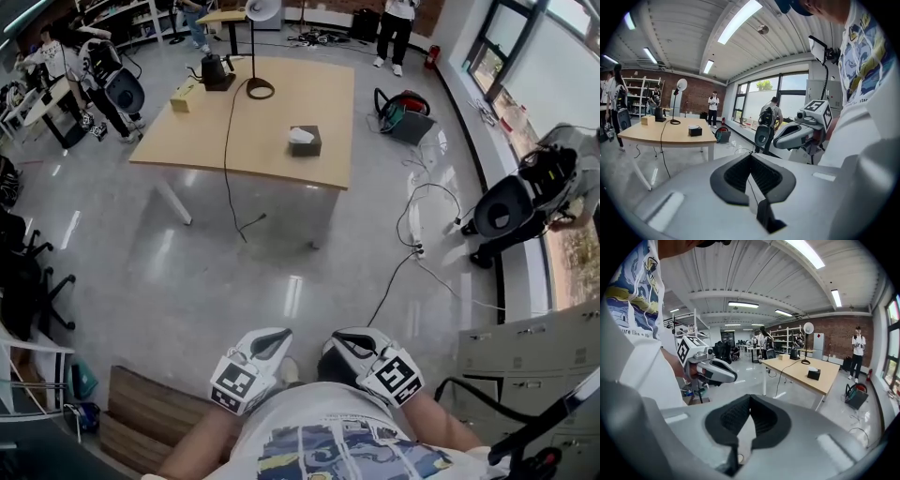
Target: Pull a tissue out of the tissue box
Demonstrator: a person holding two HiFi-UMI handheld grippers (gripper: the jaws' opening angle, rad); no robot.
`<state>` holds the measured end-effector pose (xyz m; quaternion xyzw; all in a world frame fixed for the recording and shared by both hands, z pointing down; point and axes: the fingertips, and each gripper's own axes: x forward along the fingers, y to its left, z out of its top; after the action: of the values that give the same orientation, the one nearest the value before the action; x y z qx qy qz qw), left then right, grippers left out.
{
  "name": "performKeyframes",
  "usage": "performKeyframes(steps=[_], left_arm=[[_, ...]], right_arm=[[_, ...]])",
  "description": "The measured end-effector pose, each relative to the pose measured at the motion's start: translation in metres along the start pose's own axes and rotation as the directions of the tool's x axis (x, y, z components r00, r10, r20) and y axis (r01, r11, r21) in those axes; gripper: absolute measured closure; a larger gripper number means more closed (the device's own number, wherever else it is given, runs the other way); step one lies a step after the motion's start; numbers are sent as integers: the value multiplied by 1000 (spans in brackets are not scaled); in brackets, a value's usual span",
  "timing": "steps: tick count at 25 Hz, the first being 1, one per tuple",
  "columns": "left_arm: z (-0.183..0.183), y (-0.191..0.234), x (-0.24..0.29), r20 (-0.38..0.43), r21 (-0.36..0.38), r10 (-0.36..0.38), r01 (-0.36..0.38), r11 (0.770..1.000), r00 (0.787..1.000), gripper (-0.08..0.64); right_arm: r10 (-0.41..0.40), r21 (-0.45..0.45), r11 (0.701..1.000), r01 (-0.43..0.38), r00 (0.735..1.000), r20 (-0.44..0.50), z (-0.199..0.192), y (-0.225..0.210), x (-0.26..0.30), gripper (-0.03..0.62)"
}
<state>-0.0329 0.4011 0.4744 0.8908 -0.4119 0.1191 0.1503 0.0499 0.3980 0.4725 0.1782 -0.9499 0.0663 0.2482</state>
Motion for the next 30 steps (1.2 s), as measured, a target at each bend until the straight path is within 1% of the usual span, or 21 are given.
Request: performKeyframes(steps=[3, 8, 10, 13, 14, 16, 19, 21, 26, 28, 30], left_arm=[[7, 5, 16, 7, 0, -6, 6, 1000, 1000, 555], [22, 29, 48, 3, 2, -2, 2, 1000, 1000, 555], [31, 40, 64, 3, -17, -13, 13, 1000, 1000, 555], [49, 56, 95, 20, -66, -55, 56, 996, 998, 555], [55, 63, 107, 14, -63, -54, 55, 996, 998, 555], [69, 79, 131, -1, -42, -30, 30, 999, 1000, 555], [96, 98, 168, 8, -27, 1, -1, 1000, 1000, 555], [109, 107, 190, 7, -14, 12, -12, 1000, 1000, 555], [127, 134, 231, -1, -1, 67, -67, 998, 998, 555], [132, 142, 239, -11, -10, 81, -81, 997, 997, 555], [131, 148, 246, -27, -17, 79, -79, 997, 997, 555]], right_arm=[[-1, 10, 1000, 1, 1000, -3, -4, -17, 3, 589], [10, 21, 1000, -10, 1000, 24, 5, -66, 22, 589], [25, 15, 1000, -25, 999, 39, 13, -90, 32, 589], [50, -8, 999, -49, 997, 60, 28, -132, 44, 589], [55, -18, 998, -54, 996, 67, 32, -147, 48, 589], [62, -29, 998, -60, 995, 79, 40, -176, 52, 589], [76, -33, 997, -73, 993, 92, 49, -217, 54, 589], [90, -39, 996, -86, 992, 94, 49, -240, 54, 589], [119, -64, 991, -113, 989, 91, 47, -290, 62, 589], [124, -54, 991, -119, 988, 91, 46, -302, 64, 589], [126, -38, 992, -123, 988, 86, 42, -311, 68, 589]])
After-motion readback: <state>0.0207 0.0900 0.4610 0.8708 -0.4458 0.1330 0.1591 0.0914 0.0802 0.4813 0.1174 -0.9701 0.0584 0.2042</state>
